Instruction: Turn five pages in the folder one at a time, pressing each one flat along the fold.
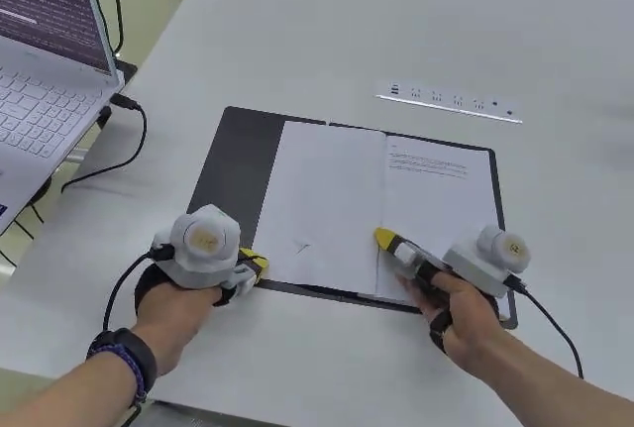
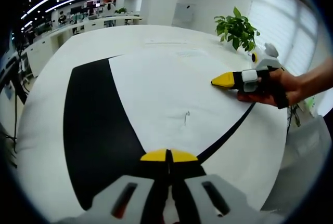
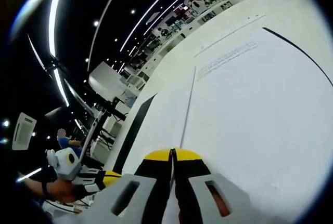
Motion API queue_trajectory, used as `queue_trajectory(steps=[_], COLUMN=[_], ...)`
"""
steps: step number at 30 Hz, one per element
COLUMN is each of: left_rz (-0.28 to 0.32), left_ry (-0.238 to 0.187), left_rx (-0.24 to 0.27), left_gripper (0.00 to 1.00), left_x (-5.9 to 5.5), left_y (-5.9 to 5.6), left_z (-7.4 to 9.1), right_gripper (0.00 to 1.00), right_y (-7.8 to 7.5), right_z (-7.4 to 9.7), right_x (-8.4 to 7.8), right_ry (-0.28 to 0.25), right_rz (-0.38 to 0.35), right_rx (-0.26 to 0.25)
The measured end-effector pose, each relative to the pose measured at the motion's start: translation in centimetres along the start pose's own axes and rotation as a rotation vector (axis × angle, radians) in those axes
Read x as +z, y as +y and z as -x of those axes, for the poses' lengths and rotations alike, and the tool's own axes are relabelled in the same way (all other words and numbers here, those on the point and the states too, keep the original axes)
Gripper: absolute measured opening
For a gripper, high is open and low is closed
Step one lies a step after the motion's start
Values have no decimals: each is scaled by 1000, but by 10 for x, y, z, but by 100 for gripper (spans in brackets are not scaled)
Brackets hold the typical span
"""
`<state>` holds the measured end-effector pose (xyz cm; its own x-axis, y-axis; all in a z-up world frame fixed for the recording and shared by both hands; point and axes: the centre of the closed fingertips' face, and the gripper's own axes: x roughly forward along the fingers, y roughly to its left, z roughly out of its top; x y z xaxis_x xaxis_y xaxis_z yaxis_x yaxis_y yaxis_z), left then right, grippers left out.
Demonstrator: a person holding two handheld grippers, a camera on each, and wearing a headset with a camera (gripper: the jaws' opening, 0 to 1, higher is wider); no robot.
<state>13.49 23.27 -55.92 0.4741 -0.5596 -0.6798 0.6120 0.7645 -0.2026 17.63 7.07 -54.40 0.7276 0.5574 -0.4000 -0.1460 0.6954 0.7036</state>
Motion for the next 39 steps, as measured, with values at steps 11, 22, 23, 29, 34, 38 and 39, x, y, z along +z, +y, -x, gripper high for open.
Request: queue_trajectory(steps=[11, 22, 23, 29, 34, 38, 39], left_rz=[-2, -12, -12, -18, -26, -28, -26], left_ry=[-4, -2, -1, 1, 4, 9, 9], left_rx=[6, 12, 12, 16, 17, 18, 19], left_gripper=[0, 0, 0, 0, 0, 0, 0], left_x=[0, 0, 0, 0, 0, 0, 0], left_y=[0, 0, 0, 0, 0, 0, 0], left_z=[1, 1, 1, 0, 0, 0, 0], right_gripper=[0, 0, 0, 0, 0, 0, 0], right_y=[3, 10, 10, 12, 14, 14, 15], right_z=[15, 31, 32, 37, 40, 42, 43], right_x=[-22, -42, -43, -49, -53, -55, -56], right_ry=[26, 45, 45, 44, 25, 2, -2], right_rz=[8, 15, 15, 10, -7, -40, -47], right_rx=[3, 5, 5, 5, -7, -14, -14])
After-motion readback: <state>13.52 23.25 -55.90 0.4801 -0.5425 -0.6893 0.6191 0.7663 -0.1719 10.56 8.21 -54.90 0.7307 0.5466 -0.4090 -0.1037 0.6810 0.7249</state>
